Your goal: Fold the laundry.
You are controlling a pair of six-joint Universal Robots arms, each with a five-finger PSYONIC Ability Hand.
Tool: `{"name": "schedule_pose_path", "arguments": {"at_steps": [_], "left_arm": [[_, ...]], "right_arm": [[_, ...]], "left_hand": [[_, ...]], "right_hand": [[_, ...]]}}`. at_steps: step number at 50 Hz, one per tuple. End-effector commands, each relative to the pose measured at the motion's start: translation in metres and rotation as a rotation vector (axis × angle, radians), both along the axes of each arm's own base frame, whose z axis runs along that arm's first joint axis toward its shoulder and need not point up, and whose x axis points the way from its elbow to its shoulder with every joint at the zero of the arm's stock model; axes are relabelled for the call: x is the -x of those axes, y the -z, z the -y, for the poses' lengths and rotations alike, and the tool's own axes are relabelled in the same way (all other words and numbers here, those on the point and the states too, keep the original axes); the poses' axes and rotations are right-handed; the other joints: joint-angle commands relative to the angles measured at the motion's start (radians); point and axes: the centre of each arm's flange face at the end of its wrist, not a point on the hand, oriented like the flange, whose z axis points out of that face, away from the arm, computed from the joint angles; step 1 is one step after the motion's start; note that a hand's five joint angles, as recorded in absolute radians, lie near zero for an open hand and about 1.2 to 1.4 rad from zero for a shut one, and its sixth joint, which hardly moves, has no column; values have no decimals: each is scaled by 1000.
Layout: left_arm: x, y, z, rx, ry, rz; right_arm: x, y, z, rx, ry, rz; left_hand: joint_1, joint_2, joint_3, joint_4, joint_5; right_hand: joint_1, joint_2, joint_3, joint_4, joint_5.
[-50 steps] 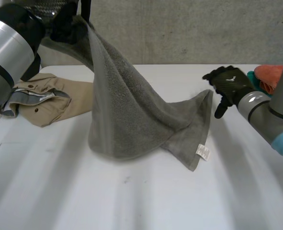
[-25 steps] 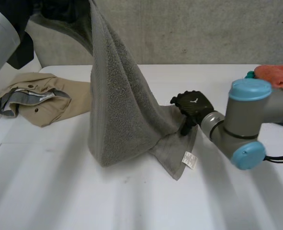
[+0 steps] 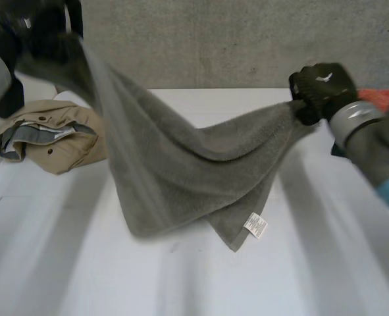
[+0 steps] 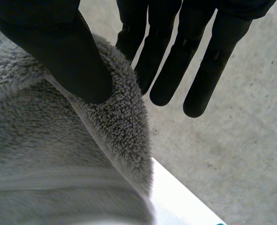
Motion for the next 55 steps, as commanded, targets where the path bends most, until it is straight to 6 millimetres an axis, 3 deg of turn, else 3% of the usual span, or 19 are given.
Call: {"name": "schedule_pose_path", "arguments": {"at_steps": [1, 4, 8, 9, 14, 19, 22, 26, 27, 34, 37, 38, 41, 44, 49, 50, 52, 54, 55], "left_arm": [[-6, 75, -10, -357, 31, 42], [-7, 67, -30, -349, 78, 22], [-12, 44, -57, -261, 139, -25], [-13, 30, -64, -208, 154, -55], [-23, 2, -65, -119, 138, -138], [-24, 33, -11, -246, 70, -131], [-19, 52, 11, -305, 58, -110], [-9, 92, 54, -375, 15, -35], [-6, 108, 73, -380, -11, 3], [17, 149, 136, -276, -92, 123], [26, 165, 159, -218, -116, 164], [27, 161, 163, -185, -128, 176], [33, 153, 155, -176, -123, 189], [37, 148, 118, -244, -83, 208], [44, 146, 35, -312, 54, 254], [45, 152, 9, -336, 105, 274], [45, 159, -15, -357, 150, 302], [41, 175, -58, -405, 227, 361], [40, 181, -70, -421, 248, 380]], "right_arm": [[33, -50, -42, -27, -86, -110], [49, -64, -42, -6, -52, -162], [65, -82, -40, 25, 11, -185], [69, -92, -41, 42, 30, -175], [73, -108, -45, 38, 42, -115], [59, -93, -48, -35, -29, -87], [44, -71, -42, -84, -70, -99], [22, -35, -31, -141, -80, -139], [15, -19, -24, -156, -66, -166], [-8, 29, -5, -153, 14, -250], [-15, 47, -4, -158, 42, -265], [-18, 52, -5, -165, 51, -269], [-20, 60, -10, -182, 60, -274], [-17, 68, -17, -207, 64, -276], [-8, 69, -17, -199, 79, -270], [-6, 70, -18, -206, 76, -274], [-5, 73, -19, -214, 72, -281], [-2, 78, -22, -235, 64, -289], [0, 79, -23, -242, 64, -289]], "left_hand": [[257, 203, 207, 196, 233], [257, 203, 207, 196, 233], [257, 203, 207, 196, 233], [257, 203, 207, 196, 233], [257, 203, 207, 196, 233], [257, 203, 207, 196, 233], [257, 203, 207, 196, 233], [257, 203, 207, 196, 233], [257, 203, 207, 196, 233], [257, 203, 207, 196, 233], [-509, -563, -559, -570, -533], [-950, -1004, -1000, -1012, -975], [-964, -1018, -1014, -1026, -989], [-964, -1018, -1014, -1026, -989], [-964, -1018, -1014, -1026, -989], [-923, -977, -973, -985, -948], [-858, -912, -908, -920, -883], [-741, -795, -791, -802, -765], [-740, -794, -790, -802, -765]], "right_hand": [[275, 224, 212, 201, 242], [275, 224, 212, 201, 242], [275, 224, 212, 201, 242], [275, 224, 212, 201, 242], [275, 224, 212, 201, 242], [275, 224, 212, 201, 242], [275, 224, 212, 201, 242], [275, 224, 212, 201, 242], [275, 224, 212, 201, 242], [275, 224, 212, 201, 242], [275, 224, 212, 201, 242], [275, 224, 212, 201, 242], [275, 224, 212, 201, 242], [275, 224, 212, 201, 242], [275, 224, 212, 201, 242], [275, 224, 212, 201, 242], [275, 224, 212, 201, 242], [275, 224, 212, 201, 242], [275, 224, 212, 201, 242]]}}
